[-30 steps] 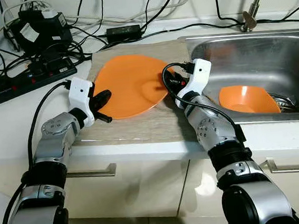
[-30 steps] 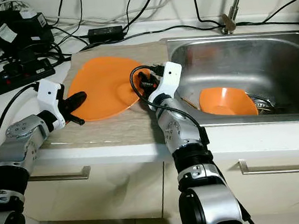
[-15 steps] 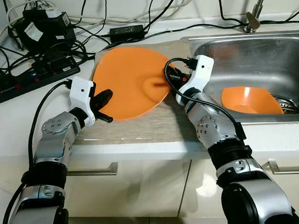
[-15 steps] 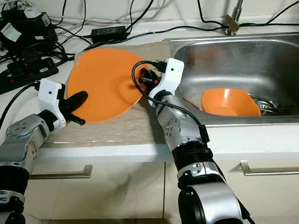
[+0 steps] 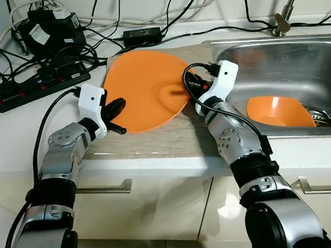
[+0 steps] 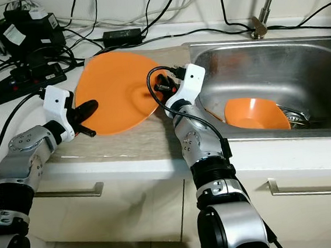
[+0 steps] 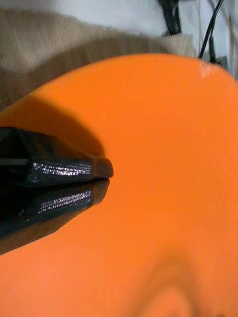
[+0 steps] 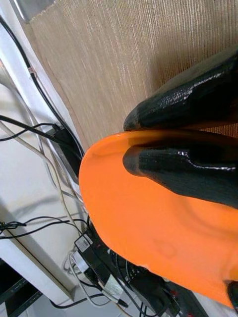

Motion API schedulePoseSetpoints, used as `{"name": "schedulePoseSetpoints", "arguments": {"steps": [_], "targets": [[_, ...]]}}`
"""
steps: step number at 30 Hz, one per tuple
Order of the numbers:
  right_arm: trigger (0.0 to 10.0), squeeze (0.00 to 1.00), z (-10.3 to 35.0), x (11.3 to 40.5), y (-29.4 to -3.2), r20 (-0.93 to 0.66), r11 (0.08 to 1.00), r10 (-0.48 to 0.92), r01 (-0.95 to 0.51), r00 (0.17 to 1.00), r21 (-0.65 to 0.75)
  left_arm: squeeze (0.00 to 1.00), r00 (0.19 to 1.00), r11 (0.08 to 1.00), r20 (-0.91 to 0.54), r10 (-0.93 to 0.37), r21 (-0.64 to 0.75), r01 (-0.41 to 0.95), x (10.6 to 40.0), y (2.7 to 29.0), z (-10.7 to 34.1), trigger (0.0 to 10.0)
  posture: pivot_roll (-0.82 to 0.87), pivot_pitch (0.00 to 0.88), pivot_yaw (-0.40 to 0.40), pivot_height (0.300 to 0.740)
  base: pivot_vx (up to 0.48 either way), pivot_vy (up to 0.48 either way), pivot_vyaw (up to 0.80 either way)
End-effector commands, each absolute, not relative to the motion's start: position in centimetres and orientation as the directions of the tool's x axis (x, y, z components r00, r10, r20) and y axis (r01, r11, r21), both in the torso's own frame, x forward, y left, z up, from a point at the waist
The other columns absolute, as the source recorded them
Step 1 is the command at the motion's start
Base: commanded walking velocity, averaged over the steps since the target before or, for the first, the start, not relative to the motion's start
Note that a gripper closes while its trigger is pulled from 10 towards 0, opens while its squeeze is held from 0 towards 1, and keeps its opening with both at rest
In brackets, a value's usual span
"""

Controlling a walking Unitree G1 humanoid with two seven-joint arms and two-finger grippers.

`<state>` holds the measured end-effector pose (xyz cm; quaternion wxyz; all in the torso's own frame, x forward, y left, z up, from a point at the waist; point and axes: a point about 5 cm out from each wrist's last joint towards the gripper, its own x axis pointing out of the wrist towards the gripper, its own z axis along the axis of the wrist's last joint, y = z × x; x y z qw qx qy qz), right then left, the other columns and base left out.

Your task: Kitchen organization

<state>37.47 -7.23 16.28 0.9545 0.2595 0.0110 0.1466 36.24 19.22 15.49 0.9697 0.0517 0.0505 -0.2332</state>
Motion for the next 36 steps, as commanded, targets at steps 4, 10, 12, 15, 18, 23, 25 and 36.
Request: {"name": "schedulePoseSetpoints", "arguments": {"steps": [4,10,12,15,18,23,25,36], "targets": [[0.0,0.0,14.4,36.8,-5.8,-0.025,0.837,0.342,-0.293,0.939,0.463,0.0,0.922,0.919,-0.051,-0.384,0.076,0.387,37.1,19.5,17.4,10.0,-0.02,0.02,0.022,0.715,0.0,0.0,0.0],[0.0,0.0,14.2,36.7,-5.9,-0.03,0.838,0.339,-0.288,0.94,0.463,0.0,0.932,0.929,-0.028,-0.362,0.068,0.363,37.3,19.6,18.1,10.0,-0.02,0.018,0.025,0.715,0.0,0.0,0.0],[0.0,0.0,14.2,36.7,-5.9,-0.031,0.839,0.339,-0.287,0.94,0.463,0.0,0.933,0.931,-0.022,-0.358,0.067,0.359,37.3,19.6,18.2,10.0,-0.02,0.018,0.025,0.715,0.0,0.0,0.0],[0.0,0.0,14.1,36.7,-5.9,-0.033,0.84,0.337,-0.284,0.941,0.462,0.0,0.938,0.936,-0.008,-0.347,0.065,0.347,37.4,19.9,18.8,10.0,-0.02,0.017,0.028,0.715,0.0,0.0,0.0],[0.0,0.0,14.0,36.6,-5.9,-0.033,0.842,0.336,-0.284,0.941,0.458,0.0,0.941,0.939,-0.002,-0.338,0.068,0.337,37.3,20.3,19.1,10.0,-0.02,0.017,0.03,0.715,0.0,0.0,0.0],[0.0,0.0,13.9,36.7,-6.0,-0.031,0.847,0.333,-0.285,0.942,0.448,0.0,0.952,0.949,0.001,-0.306,0.082,0.305,36.7,21.7,19.3,10.0,-0.01,0.017,0.031,0.715,0.0,0.0,0.0],[0.0,0.0,13.9,36.7,-6.0,-0.03,0.848,0.332,-0.284,0.943,0.447,0.0,0.954,0.951,0.005,-0.299,0.085,0.297,36.6,22.0,19.4,10.0,-0.01,0.017,0.032,0.715,0.0,0.0,0.0],[0.0,0.0,14.0,36.8,-6.1,-0.026,0.851,0.331,-0.287,0.943,0.44,0.0,0.968,0.964,0.024,-0.251,0.094,0.248,34.6,23.9,20.2,10.0,0.01,0.013,0.028,0.715,0.0,0.0,0.0]]}}
